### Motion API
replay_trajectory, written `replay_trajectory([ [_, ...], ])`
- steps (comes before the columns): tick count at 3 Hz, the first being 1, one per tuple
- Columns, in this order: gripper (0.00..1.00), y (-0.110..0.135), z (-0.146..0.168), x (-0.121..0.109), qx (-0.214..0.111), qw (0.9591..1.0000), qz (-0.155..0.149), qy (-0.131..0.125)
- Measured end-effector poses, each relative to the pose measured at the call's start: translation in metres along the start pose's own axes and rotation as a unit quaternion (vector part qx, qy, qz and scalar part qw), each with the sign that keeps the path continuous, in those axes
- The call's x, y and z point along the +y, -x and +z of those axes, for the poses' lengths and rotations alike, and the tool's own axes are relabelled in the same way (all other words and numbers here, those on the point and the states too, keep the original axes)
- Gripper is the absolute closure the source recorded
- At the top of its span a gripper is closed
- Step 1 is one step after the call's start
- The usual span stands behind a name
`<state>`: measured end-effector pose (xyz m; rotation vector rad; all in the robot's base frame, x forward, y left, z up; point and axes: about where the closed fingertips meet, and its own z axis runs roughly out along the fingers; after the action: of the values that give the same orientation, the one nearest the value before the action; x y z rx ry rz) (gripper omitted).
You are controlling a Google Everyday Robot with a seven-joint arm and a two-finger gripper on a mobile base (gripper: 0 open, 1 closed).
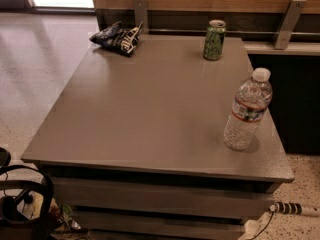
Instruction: Move water bottle near blue chip bag
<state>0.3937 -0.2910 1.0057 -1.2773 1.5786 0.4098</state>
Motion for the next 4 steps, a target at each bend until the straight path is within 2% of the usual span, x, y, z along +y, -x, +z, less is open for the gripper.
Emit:
replay_trajectory([
  [1, 0.00, 0.006, 0.019, 0.001, -0.082, 0.9963, 0.024, 0.002],
  [2, 0.00, 0.007, 0.036, -0.001, -0.118, 0.9914, 0.054, 0.011],
  [3, 0.00, -0.006, 0.064, -0.007, -0.138, 0.9839, 0.109, 0.033],
  [4, 0.00, -0.015, 0.081, -0.011, -0.146, 0.9789, 0.136, 0.043],
])
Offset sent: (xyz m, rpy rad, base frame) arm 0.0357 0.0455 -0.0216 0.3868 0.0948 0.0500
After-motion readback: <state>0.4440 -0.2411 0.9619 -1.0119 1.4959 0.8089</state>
